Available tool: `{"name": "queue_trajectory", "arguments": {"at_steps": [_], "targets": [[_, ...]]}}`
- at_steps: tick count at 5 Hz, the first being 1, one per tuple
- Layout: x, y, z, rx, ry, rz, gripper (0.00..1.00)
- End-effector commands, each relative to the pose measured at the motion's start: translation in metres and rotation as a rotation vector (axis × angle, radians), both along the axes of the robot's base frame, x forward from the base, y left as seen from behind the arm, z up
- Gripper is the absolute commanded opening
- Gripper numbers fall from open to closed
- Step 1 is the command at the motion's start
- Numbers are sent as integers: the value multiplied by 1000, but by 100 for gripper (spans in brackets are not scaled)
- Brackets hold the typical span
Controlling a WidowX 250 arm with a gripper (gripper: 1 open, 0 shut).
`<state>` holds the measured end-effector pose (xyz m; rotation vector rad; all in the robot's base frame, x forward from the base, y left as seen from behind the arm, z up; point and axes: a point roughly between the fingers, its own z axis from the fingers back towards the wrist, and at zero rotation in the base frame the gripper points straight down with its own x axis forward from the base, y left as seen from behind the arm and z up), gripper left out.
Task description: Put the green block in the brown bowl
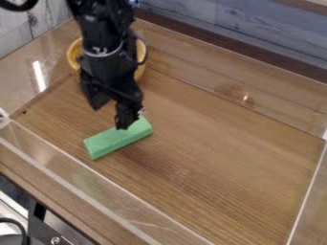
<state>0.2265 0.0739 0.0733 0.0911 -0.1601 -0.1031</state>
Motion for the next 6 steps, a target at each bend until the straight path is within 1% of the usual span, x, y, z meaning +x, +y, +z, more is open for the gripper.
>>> {"name": "queue_trajectory", "arguments": {"at_steps": [1, 2, 3, 5, 6], "targets": [[-1, 6, -6, -4, -24, -10, 100], [2, 6, -19, -27, -29, -49, 100], [5, 6, -30, -44, -27, -71, 100], [17, 12, -42, -71, -27, 29, 100], [9, 8, -45, -84, -30, -4, 100]]}}
